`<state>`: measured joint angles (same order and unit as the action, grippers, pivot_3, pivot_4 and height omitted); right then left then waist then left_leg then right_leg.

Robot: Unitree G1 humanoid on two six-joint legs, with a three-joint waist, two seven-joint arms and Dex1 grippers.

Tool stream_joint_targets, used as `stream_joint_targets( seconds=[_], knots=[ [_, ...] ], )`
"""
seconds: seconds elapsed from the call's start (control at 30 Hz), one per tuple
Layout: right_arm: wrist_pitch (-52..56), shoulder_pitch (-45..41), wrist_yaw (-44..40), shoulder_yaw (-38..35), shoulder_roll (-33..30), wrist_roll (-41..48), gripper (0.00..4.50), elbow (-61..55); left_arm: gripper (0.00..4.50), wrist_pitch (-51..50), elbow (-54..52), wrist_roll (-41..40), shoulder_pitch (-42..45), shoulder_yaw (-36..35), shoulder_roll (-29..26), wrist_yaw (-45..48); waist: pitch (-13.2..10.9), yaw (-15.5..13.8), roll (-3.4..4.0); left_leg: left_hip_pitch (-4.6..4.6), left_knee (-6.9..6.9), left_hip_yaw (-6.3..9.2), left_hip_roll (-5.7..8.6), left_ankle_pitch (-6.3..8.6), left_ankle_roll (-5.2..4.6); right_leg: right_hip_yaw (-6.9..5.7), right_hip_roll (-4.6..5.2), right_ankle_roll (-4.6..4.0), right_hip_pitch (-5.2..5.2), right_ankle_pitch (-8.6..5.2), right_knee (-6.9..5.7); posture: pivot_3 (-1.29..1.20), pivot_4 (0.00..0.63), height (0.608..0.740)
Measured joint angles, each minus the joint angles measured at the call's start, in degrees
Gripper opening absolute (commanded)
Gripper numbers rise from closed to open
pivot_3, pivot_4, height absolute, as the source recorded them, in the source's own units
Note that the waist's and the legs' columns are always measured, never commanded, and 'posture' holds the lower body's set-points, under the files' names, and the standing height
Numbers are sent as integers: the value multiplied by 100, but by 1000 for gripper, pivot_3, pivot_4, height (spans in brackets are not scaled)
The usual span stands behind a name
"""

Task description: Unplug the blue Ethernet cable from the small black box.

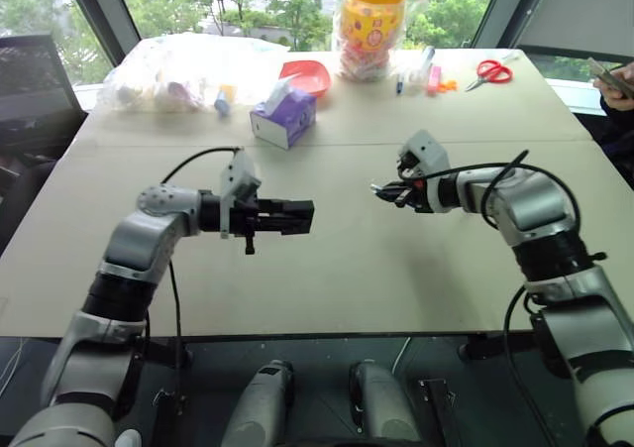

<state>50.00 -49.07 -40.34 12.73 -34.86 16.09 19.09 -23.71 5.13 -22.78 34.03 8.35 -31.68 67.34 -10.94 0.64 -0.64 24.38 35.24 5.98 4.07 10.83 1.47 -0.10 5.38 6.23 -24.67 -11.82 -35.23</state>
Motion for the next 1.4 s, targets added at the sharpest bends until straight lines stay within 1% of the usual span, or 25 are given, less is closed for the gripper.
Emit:
stream_joint_targets(
  seconds=[0.03,0.07,0.2,0.23,0.27,0.47,0.6,0.7,0.8,0.87,0.93,0.97,1.0,1.03,1.07,1.1,1.27,1.4],
  knots=[
    [-42,-66,263,-158,131,-69,1104,274,517,219,159,157,0,-1,131,-162,0,-6,0,1,-1,2,1,0,0,0,0,3,-2,2,-1,0,150,740],
    [-51,-120,441,-293,209,-126,1525,400,517,410,305,300,18,-3,253,-338,0,-10,0,1,-2,2,1,0,0,0,0,4,-2,2,0,0,150,740],
    [-51,-186,761,-656,385,-150,3459,456,517,915,874,631,96,-14,717,-815,0,0,0,0,-4,2,4,0,-1,-1,-1,7,-2,4,-2,0,150,740],
    [-44,-187,866,-758,453,-151,4077,455,517,1027,1070,685,140,-22,869,-947,0,1,0,0,-3,2,4,0,-1,-1,-1,7,-2,4,-4,0,150,740],
    [-32,-189,941,-820,483,-148,4411,451,517,1122,1210,740,189,-21,998,-1060,0,2,0,0,-2,1,5,0,-1,-2,-2,7,-2,4,-5,0,150,740],
    [305,-189,1134,-1175,473,-113,4411,-39,517,1919,2047,1059,439,-47,1450,-1617,1,17,1,-3,0,-1,6,0,-2,-2,-4,8,-2,4,-12,0,150,740],
    [699,168,1211,-1345,446,-3,4411,-953,517,2724,2919,1345,737,-112,1853,-2193,1,-4,0,-3,2,0,6,0,-2,-5,-3,13,2,6,-14,0,150,740],
    [1023,446,1288,-1395,465,114,4411,-1448,517,3328,3586,1598,791,-113,1949,-2496,2,6,0,-3,3,0,7,0,-2,-4,-1,16,3,8,-13,0,150,740],
    [1248,525,1402,-1563,473,176,4411,-1692,517,3563,3988,1651,844,-145,1995,-2572,2,10,1,-4,5,2,6,0,-3,-5,-4,16,2,8,-15,0,150,740],
    [1376,536,1475,-1647,505,245,4500,-1923,1527,3573,4153,1642,919,-214,2007,-2541,2,16,1,-10,7,2,5,0,-3,-5,-4,16,7,8,-17,0,150,740],
    [1507,600,1536,-1744,536,324,4500,-2147,2409,3531,4336,1643,927,-261,1979,-2496,3,19,2,-16,7,2,5,0,-3,-5,-4,16,12,8,-18,0,150,740],
    [1576,626,1560,-1772,548,342,4500,-2207,2776,3511,4421,1643,910,-271,1955,-2471,3,19,2,-16,7,2,5,0,-3,-5,-5,16,12,8,-18,0,150,740],
    [1626,659,1590,-1790,561,362,4500,-2259,3335,3483,4457,1643,881,-299,1937,-2446,3,18,1,-16,7,2,5,0,-3,-5,-4,16,12,8,-18,0,150,740],
    [1680,701,1606,-1812,569,387,4500,-2311,3786,3464,4461,1629,876,-336,1937,-2419,3,13,1,-15,7,3,4,0,-3,-5,-4,16,12,8,-18,0,150,740],
    [1740,730,1626,-1815,581,423,4500,-2383,4204,3433,4461,1623,876,-359,1927,-2390,3,12,2,-15,7,3,4,0,-3,-5,-3,16,12,8,-18,0,150,740],
    [1791,758,1634,-1818,581,454,4500,-2442,4447,3417,4459,1609,876,-371,1926,-2372,3,11,1,-15,7,3,4,0,-3,-5,-3,16,12,8,-18,0,150,740],
    [2018,1097,1493,-1831,386,665,4500,-2988,4447,3124,4108,1459,748,-485,1835,-2039,3,12,1,-14,6,6,2,0,-3,-5,-3,16,12,8,-17,0,150,740],
    [2197,1785,963,-1821,-243,1033,4500,-3748,4447,2486,3210,1204,455,-517,1524,-1568,3,10,1,-9,5,11,1,2,-5,-7,-3,16,12,7,-13,0,150,740]
  ],
)
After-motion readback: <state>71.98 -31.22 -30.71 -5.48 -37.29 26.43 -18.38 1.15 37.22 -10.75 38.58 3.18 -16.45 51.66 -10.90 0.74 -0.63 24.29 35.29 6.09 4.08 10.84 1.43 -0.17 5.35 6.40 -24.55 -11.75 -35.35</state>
